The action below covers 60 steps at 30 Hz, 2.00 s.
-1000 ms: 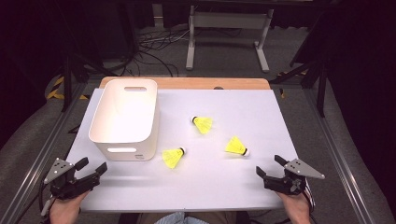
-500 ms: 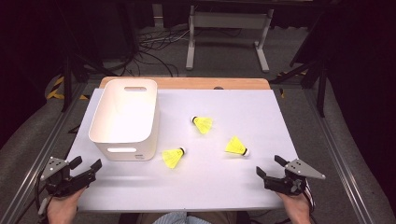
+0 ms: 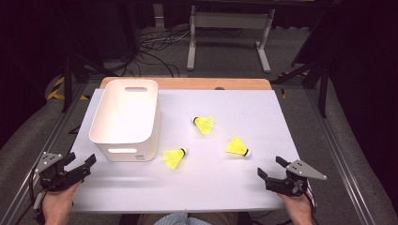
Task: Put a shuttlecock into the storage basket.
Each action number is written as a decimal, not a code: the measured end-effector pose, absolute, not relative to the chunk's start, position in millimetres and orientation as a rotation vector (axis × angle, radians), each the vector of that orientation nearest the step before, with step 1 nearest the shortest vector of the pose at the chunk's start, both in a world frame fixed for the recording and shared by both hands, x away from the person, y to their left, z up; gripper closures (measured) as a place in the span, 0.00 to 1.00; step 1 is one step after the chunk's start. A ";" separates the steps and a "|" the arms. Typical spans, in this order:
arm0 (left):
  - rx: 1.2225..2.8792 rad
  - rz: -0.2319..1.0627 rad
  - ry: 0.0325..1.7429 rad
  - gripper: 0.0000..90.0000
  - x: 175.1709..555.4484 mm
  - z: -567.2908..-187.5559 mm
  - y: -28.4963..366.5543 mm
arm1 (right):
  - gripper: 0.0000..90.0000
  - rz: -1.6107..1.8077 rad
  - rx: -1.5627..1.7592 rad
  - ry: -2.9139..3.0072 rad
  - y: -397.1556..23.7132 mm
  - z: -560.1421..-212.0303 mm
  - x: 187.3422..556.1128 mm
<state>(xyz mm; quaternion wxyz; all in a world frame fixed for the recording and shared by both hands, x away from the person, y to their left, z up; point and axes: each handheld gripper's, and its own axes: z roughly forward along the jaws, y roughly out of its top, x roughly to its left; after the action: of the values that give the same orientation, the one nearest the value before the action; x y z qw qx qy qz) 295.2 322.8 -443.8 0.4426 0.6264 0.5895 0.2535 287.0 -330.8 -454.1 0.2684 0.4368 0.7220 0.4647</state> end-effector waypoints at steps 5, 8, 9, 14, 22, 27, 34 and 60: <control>1.559 0.630 1.465 0.24 300.6 -441.0 322.2 | 0.15 1.257 1.177 1.945 -331.0 -453.9 286.8; 1.550 0.615 1.486 0.25 305.6 -438.2 322.5 | 0.15 1.256 1.173 1.947 -330.4 -453.6 286.6; 1.547 0.620 1.483 0.25 307.0 -437.7 322.6 | 0.15 1.257 1.173 1.947 -330.4 -453.6 286.5; 1.553 0.644 1.479 0.25 312.9 -434.6 323.3 | 0.15 1.260 1.176 1.945 -331.1 -453.8 286.7; 1.542 0.642 1.503 0.23 318.8 -427.2 329.4 | 0.15 1.258 1.181 1.942 -330.8 -453.5 286.2; 1.533 0.649 1.503 0.23 319.7 -423.6 331.9 | 0.15 1.259 1.185 1.940 -331.5 -453.7 286.7; 1.520 0.641 1.518 0.27 322.4 -421.4 333.5 | 0.15 1.258 1.179 1.945 -330.4 -453.8 287.0; 1.547 0.646 1.558 0.29 334.2 -388.0 348.1 | 0.15 1.258 1.186 1.951 -330.4 -454.5 287.8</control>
<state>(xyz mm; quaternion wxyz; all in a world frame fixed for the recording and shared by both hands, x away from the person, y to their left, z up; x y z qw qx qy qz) 334.2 348.1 -388.0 0.4137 0.6154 0.6198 0.2568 287.8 -330.4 -454.5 0.2644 0.4387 0.7218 0.4655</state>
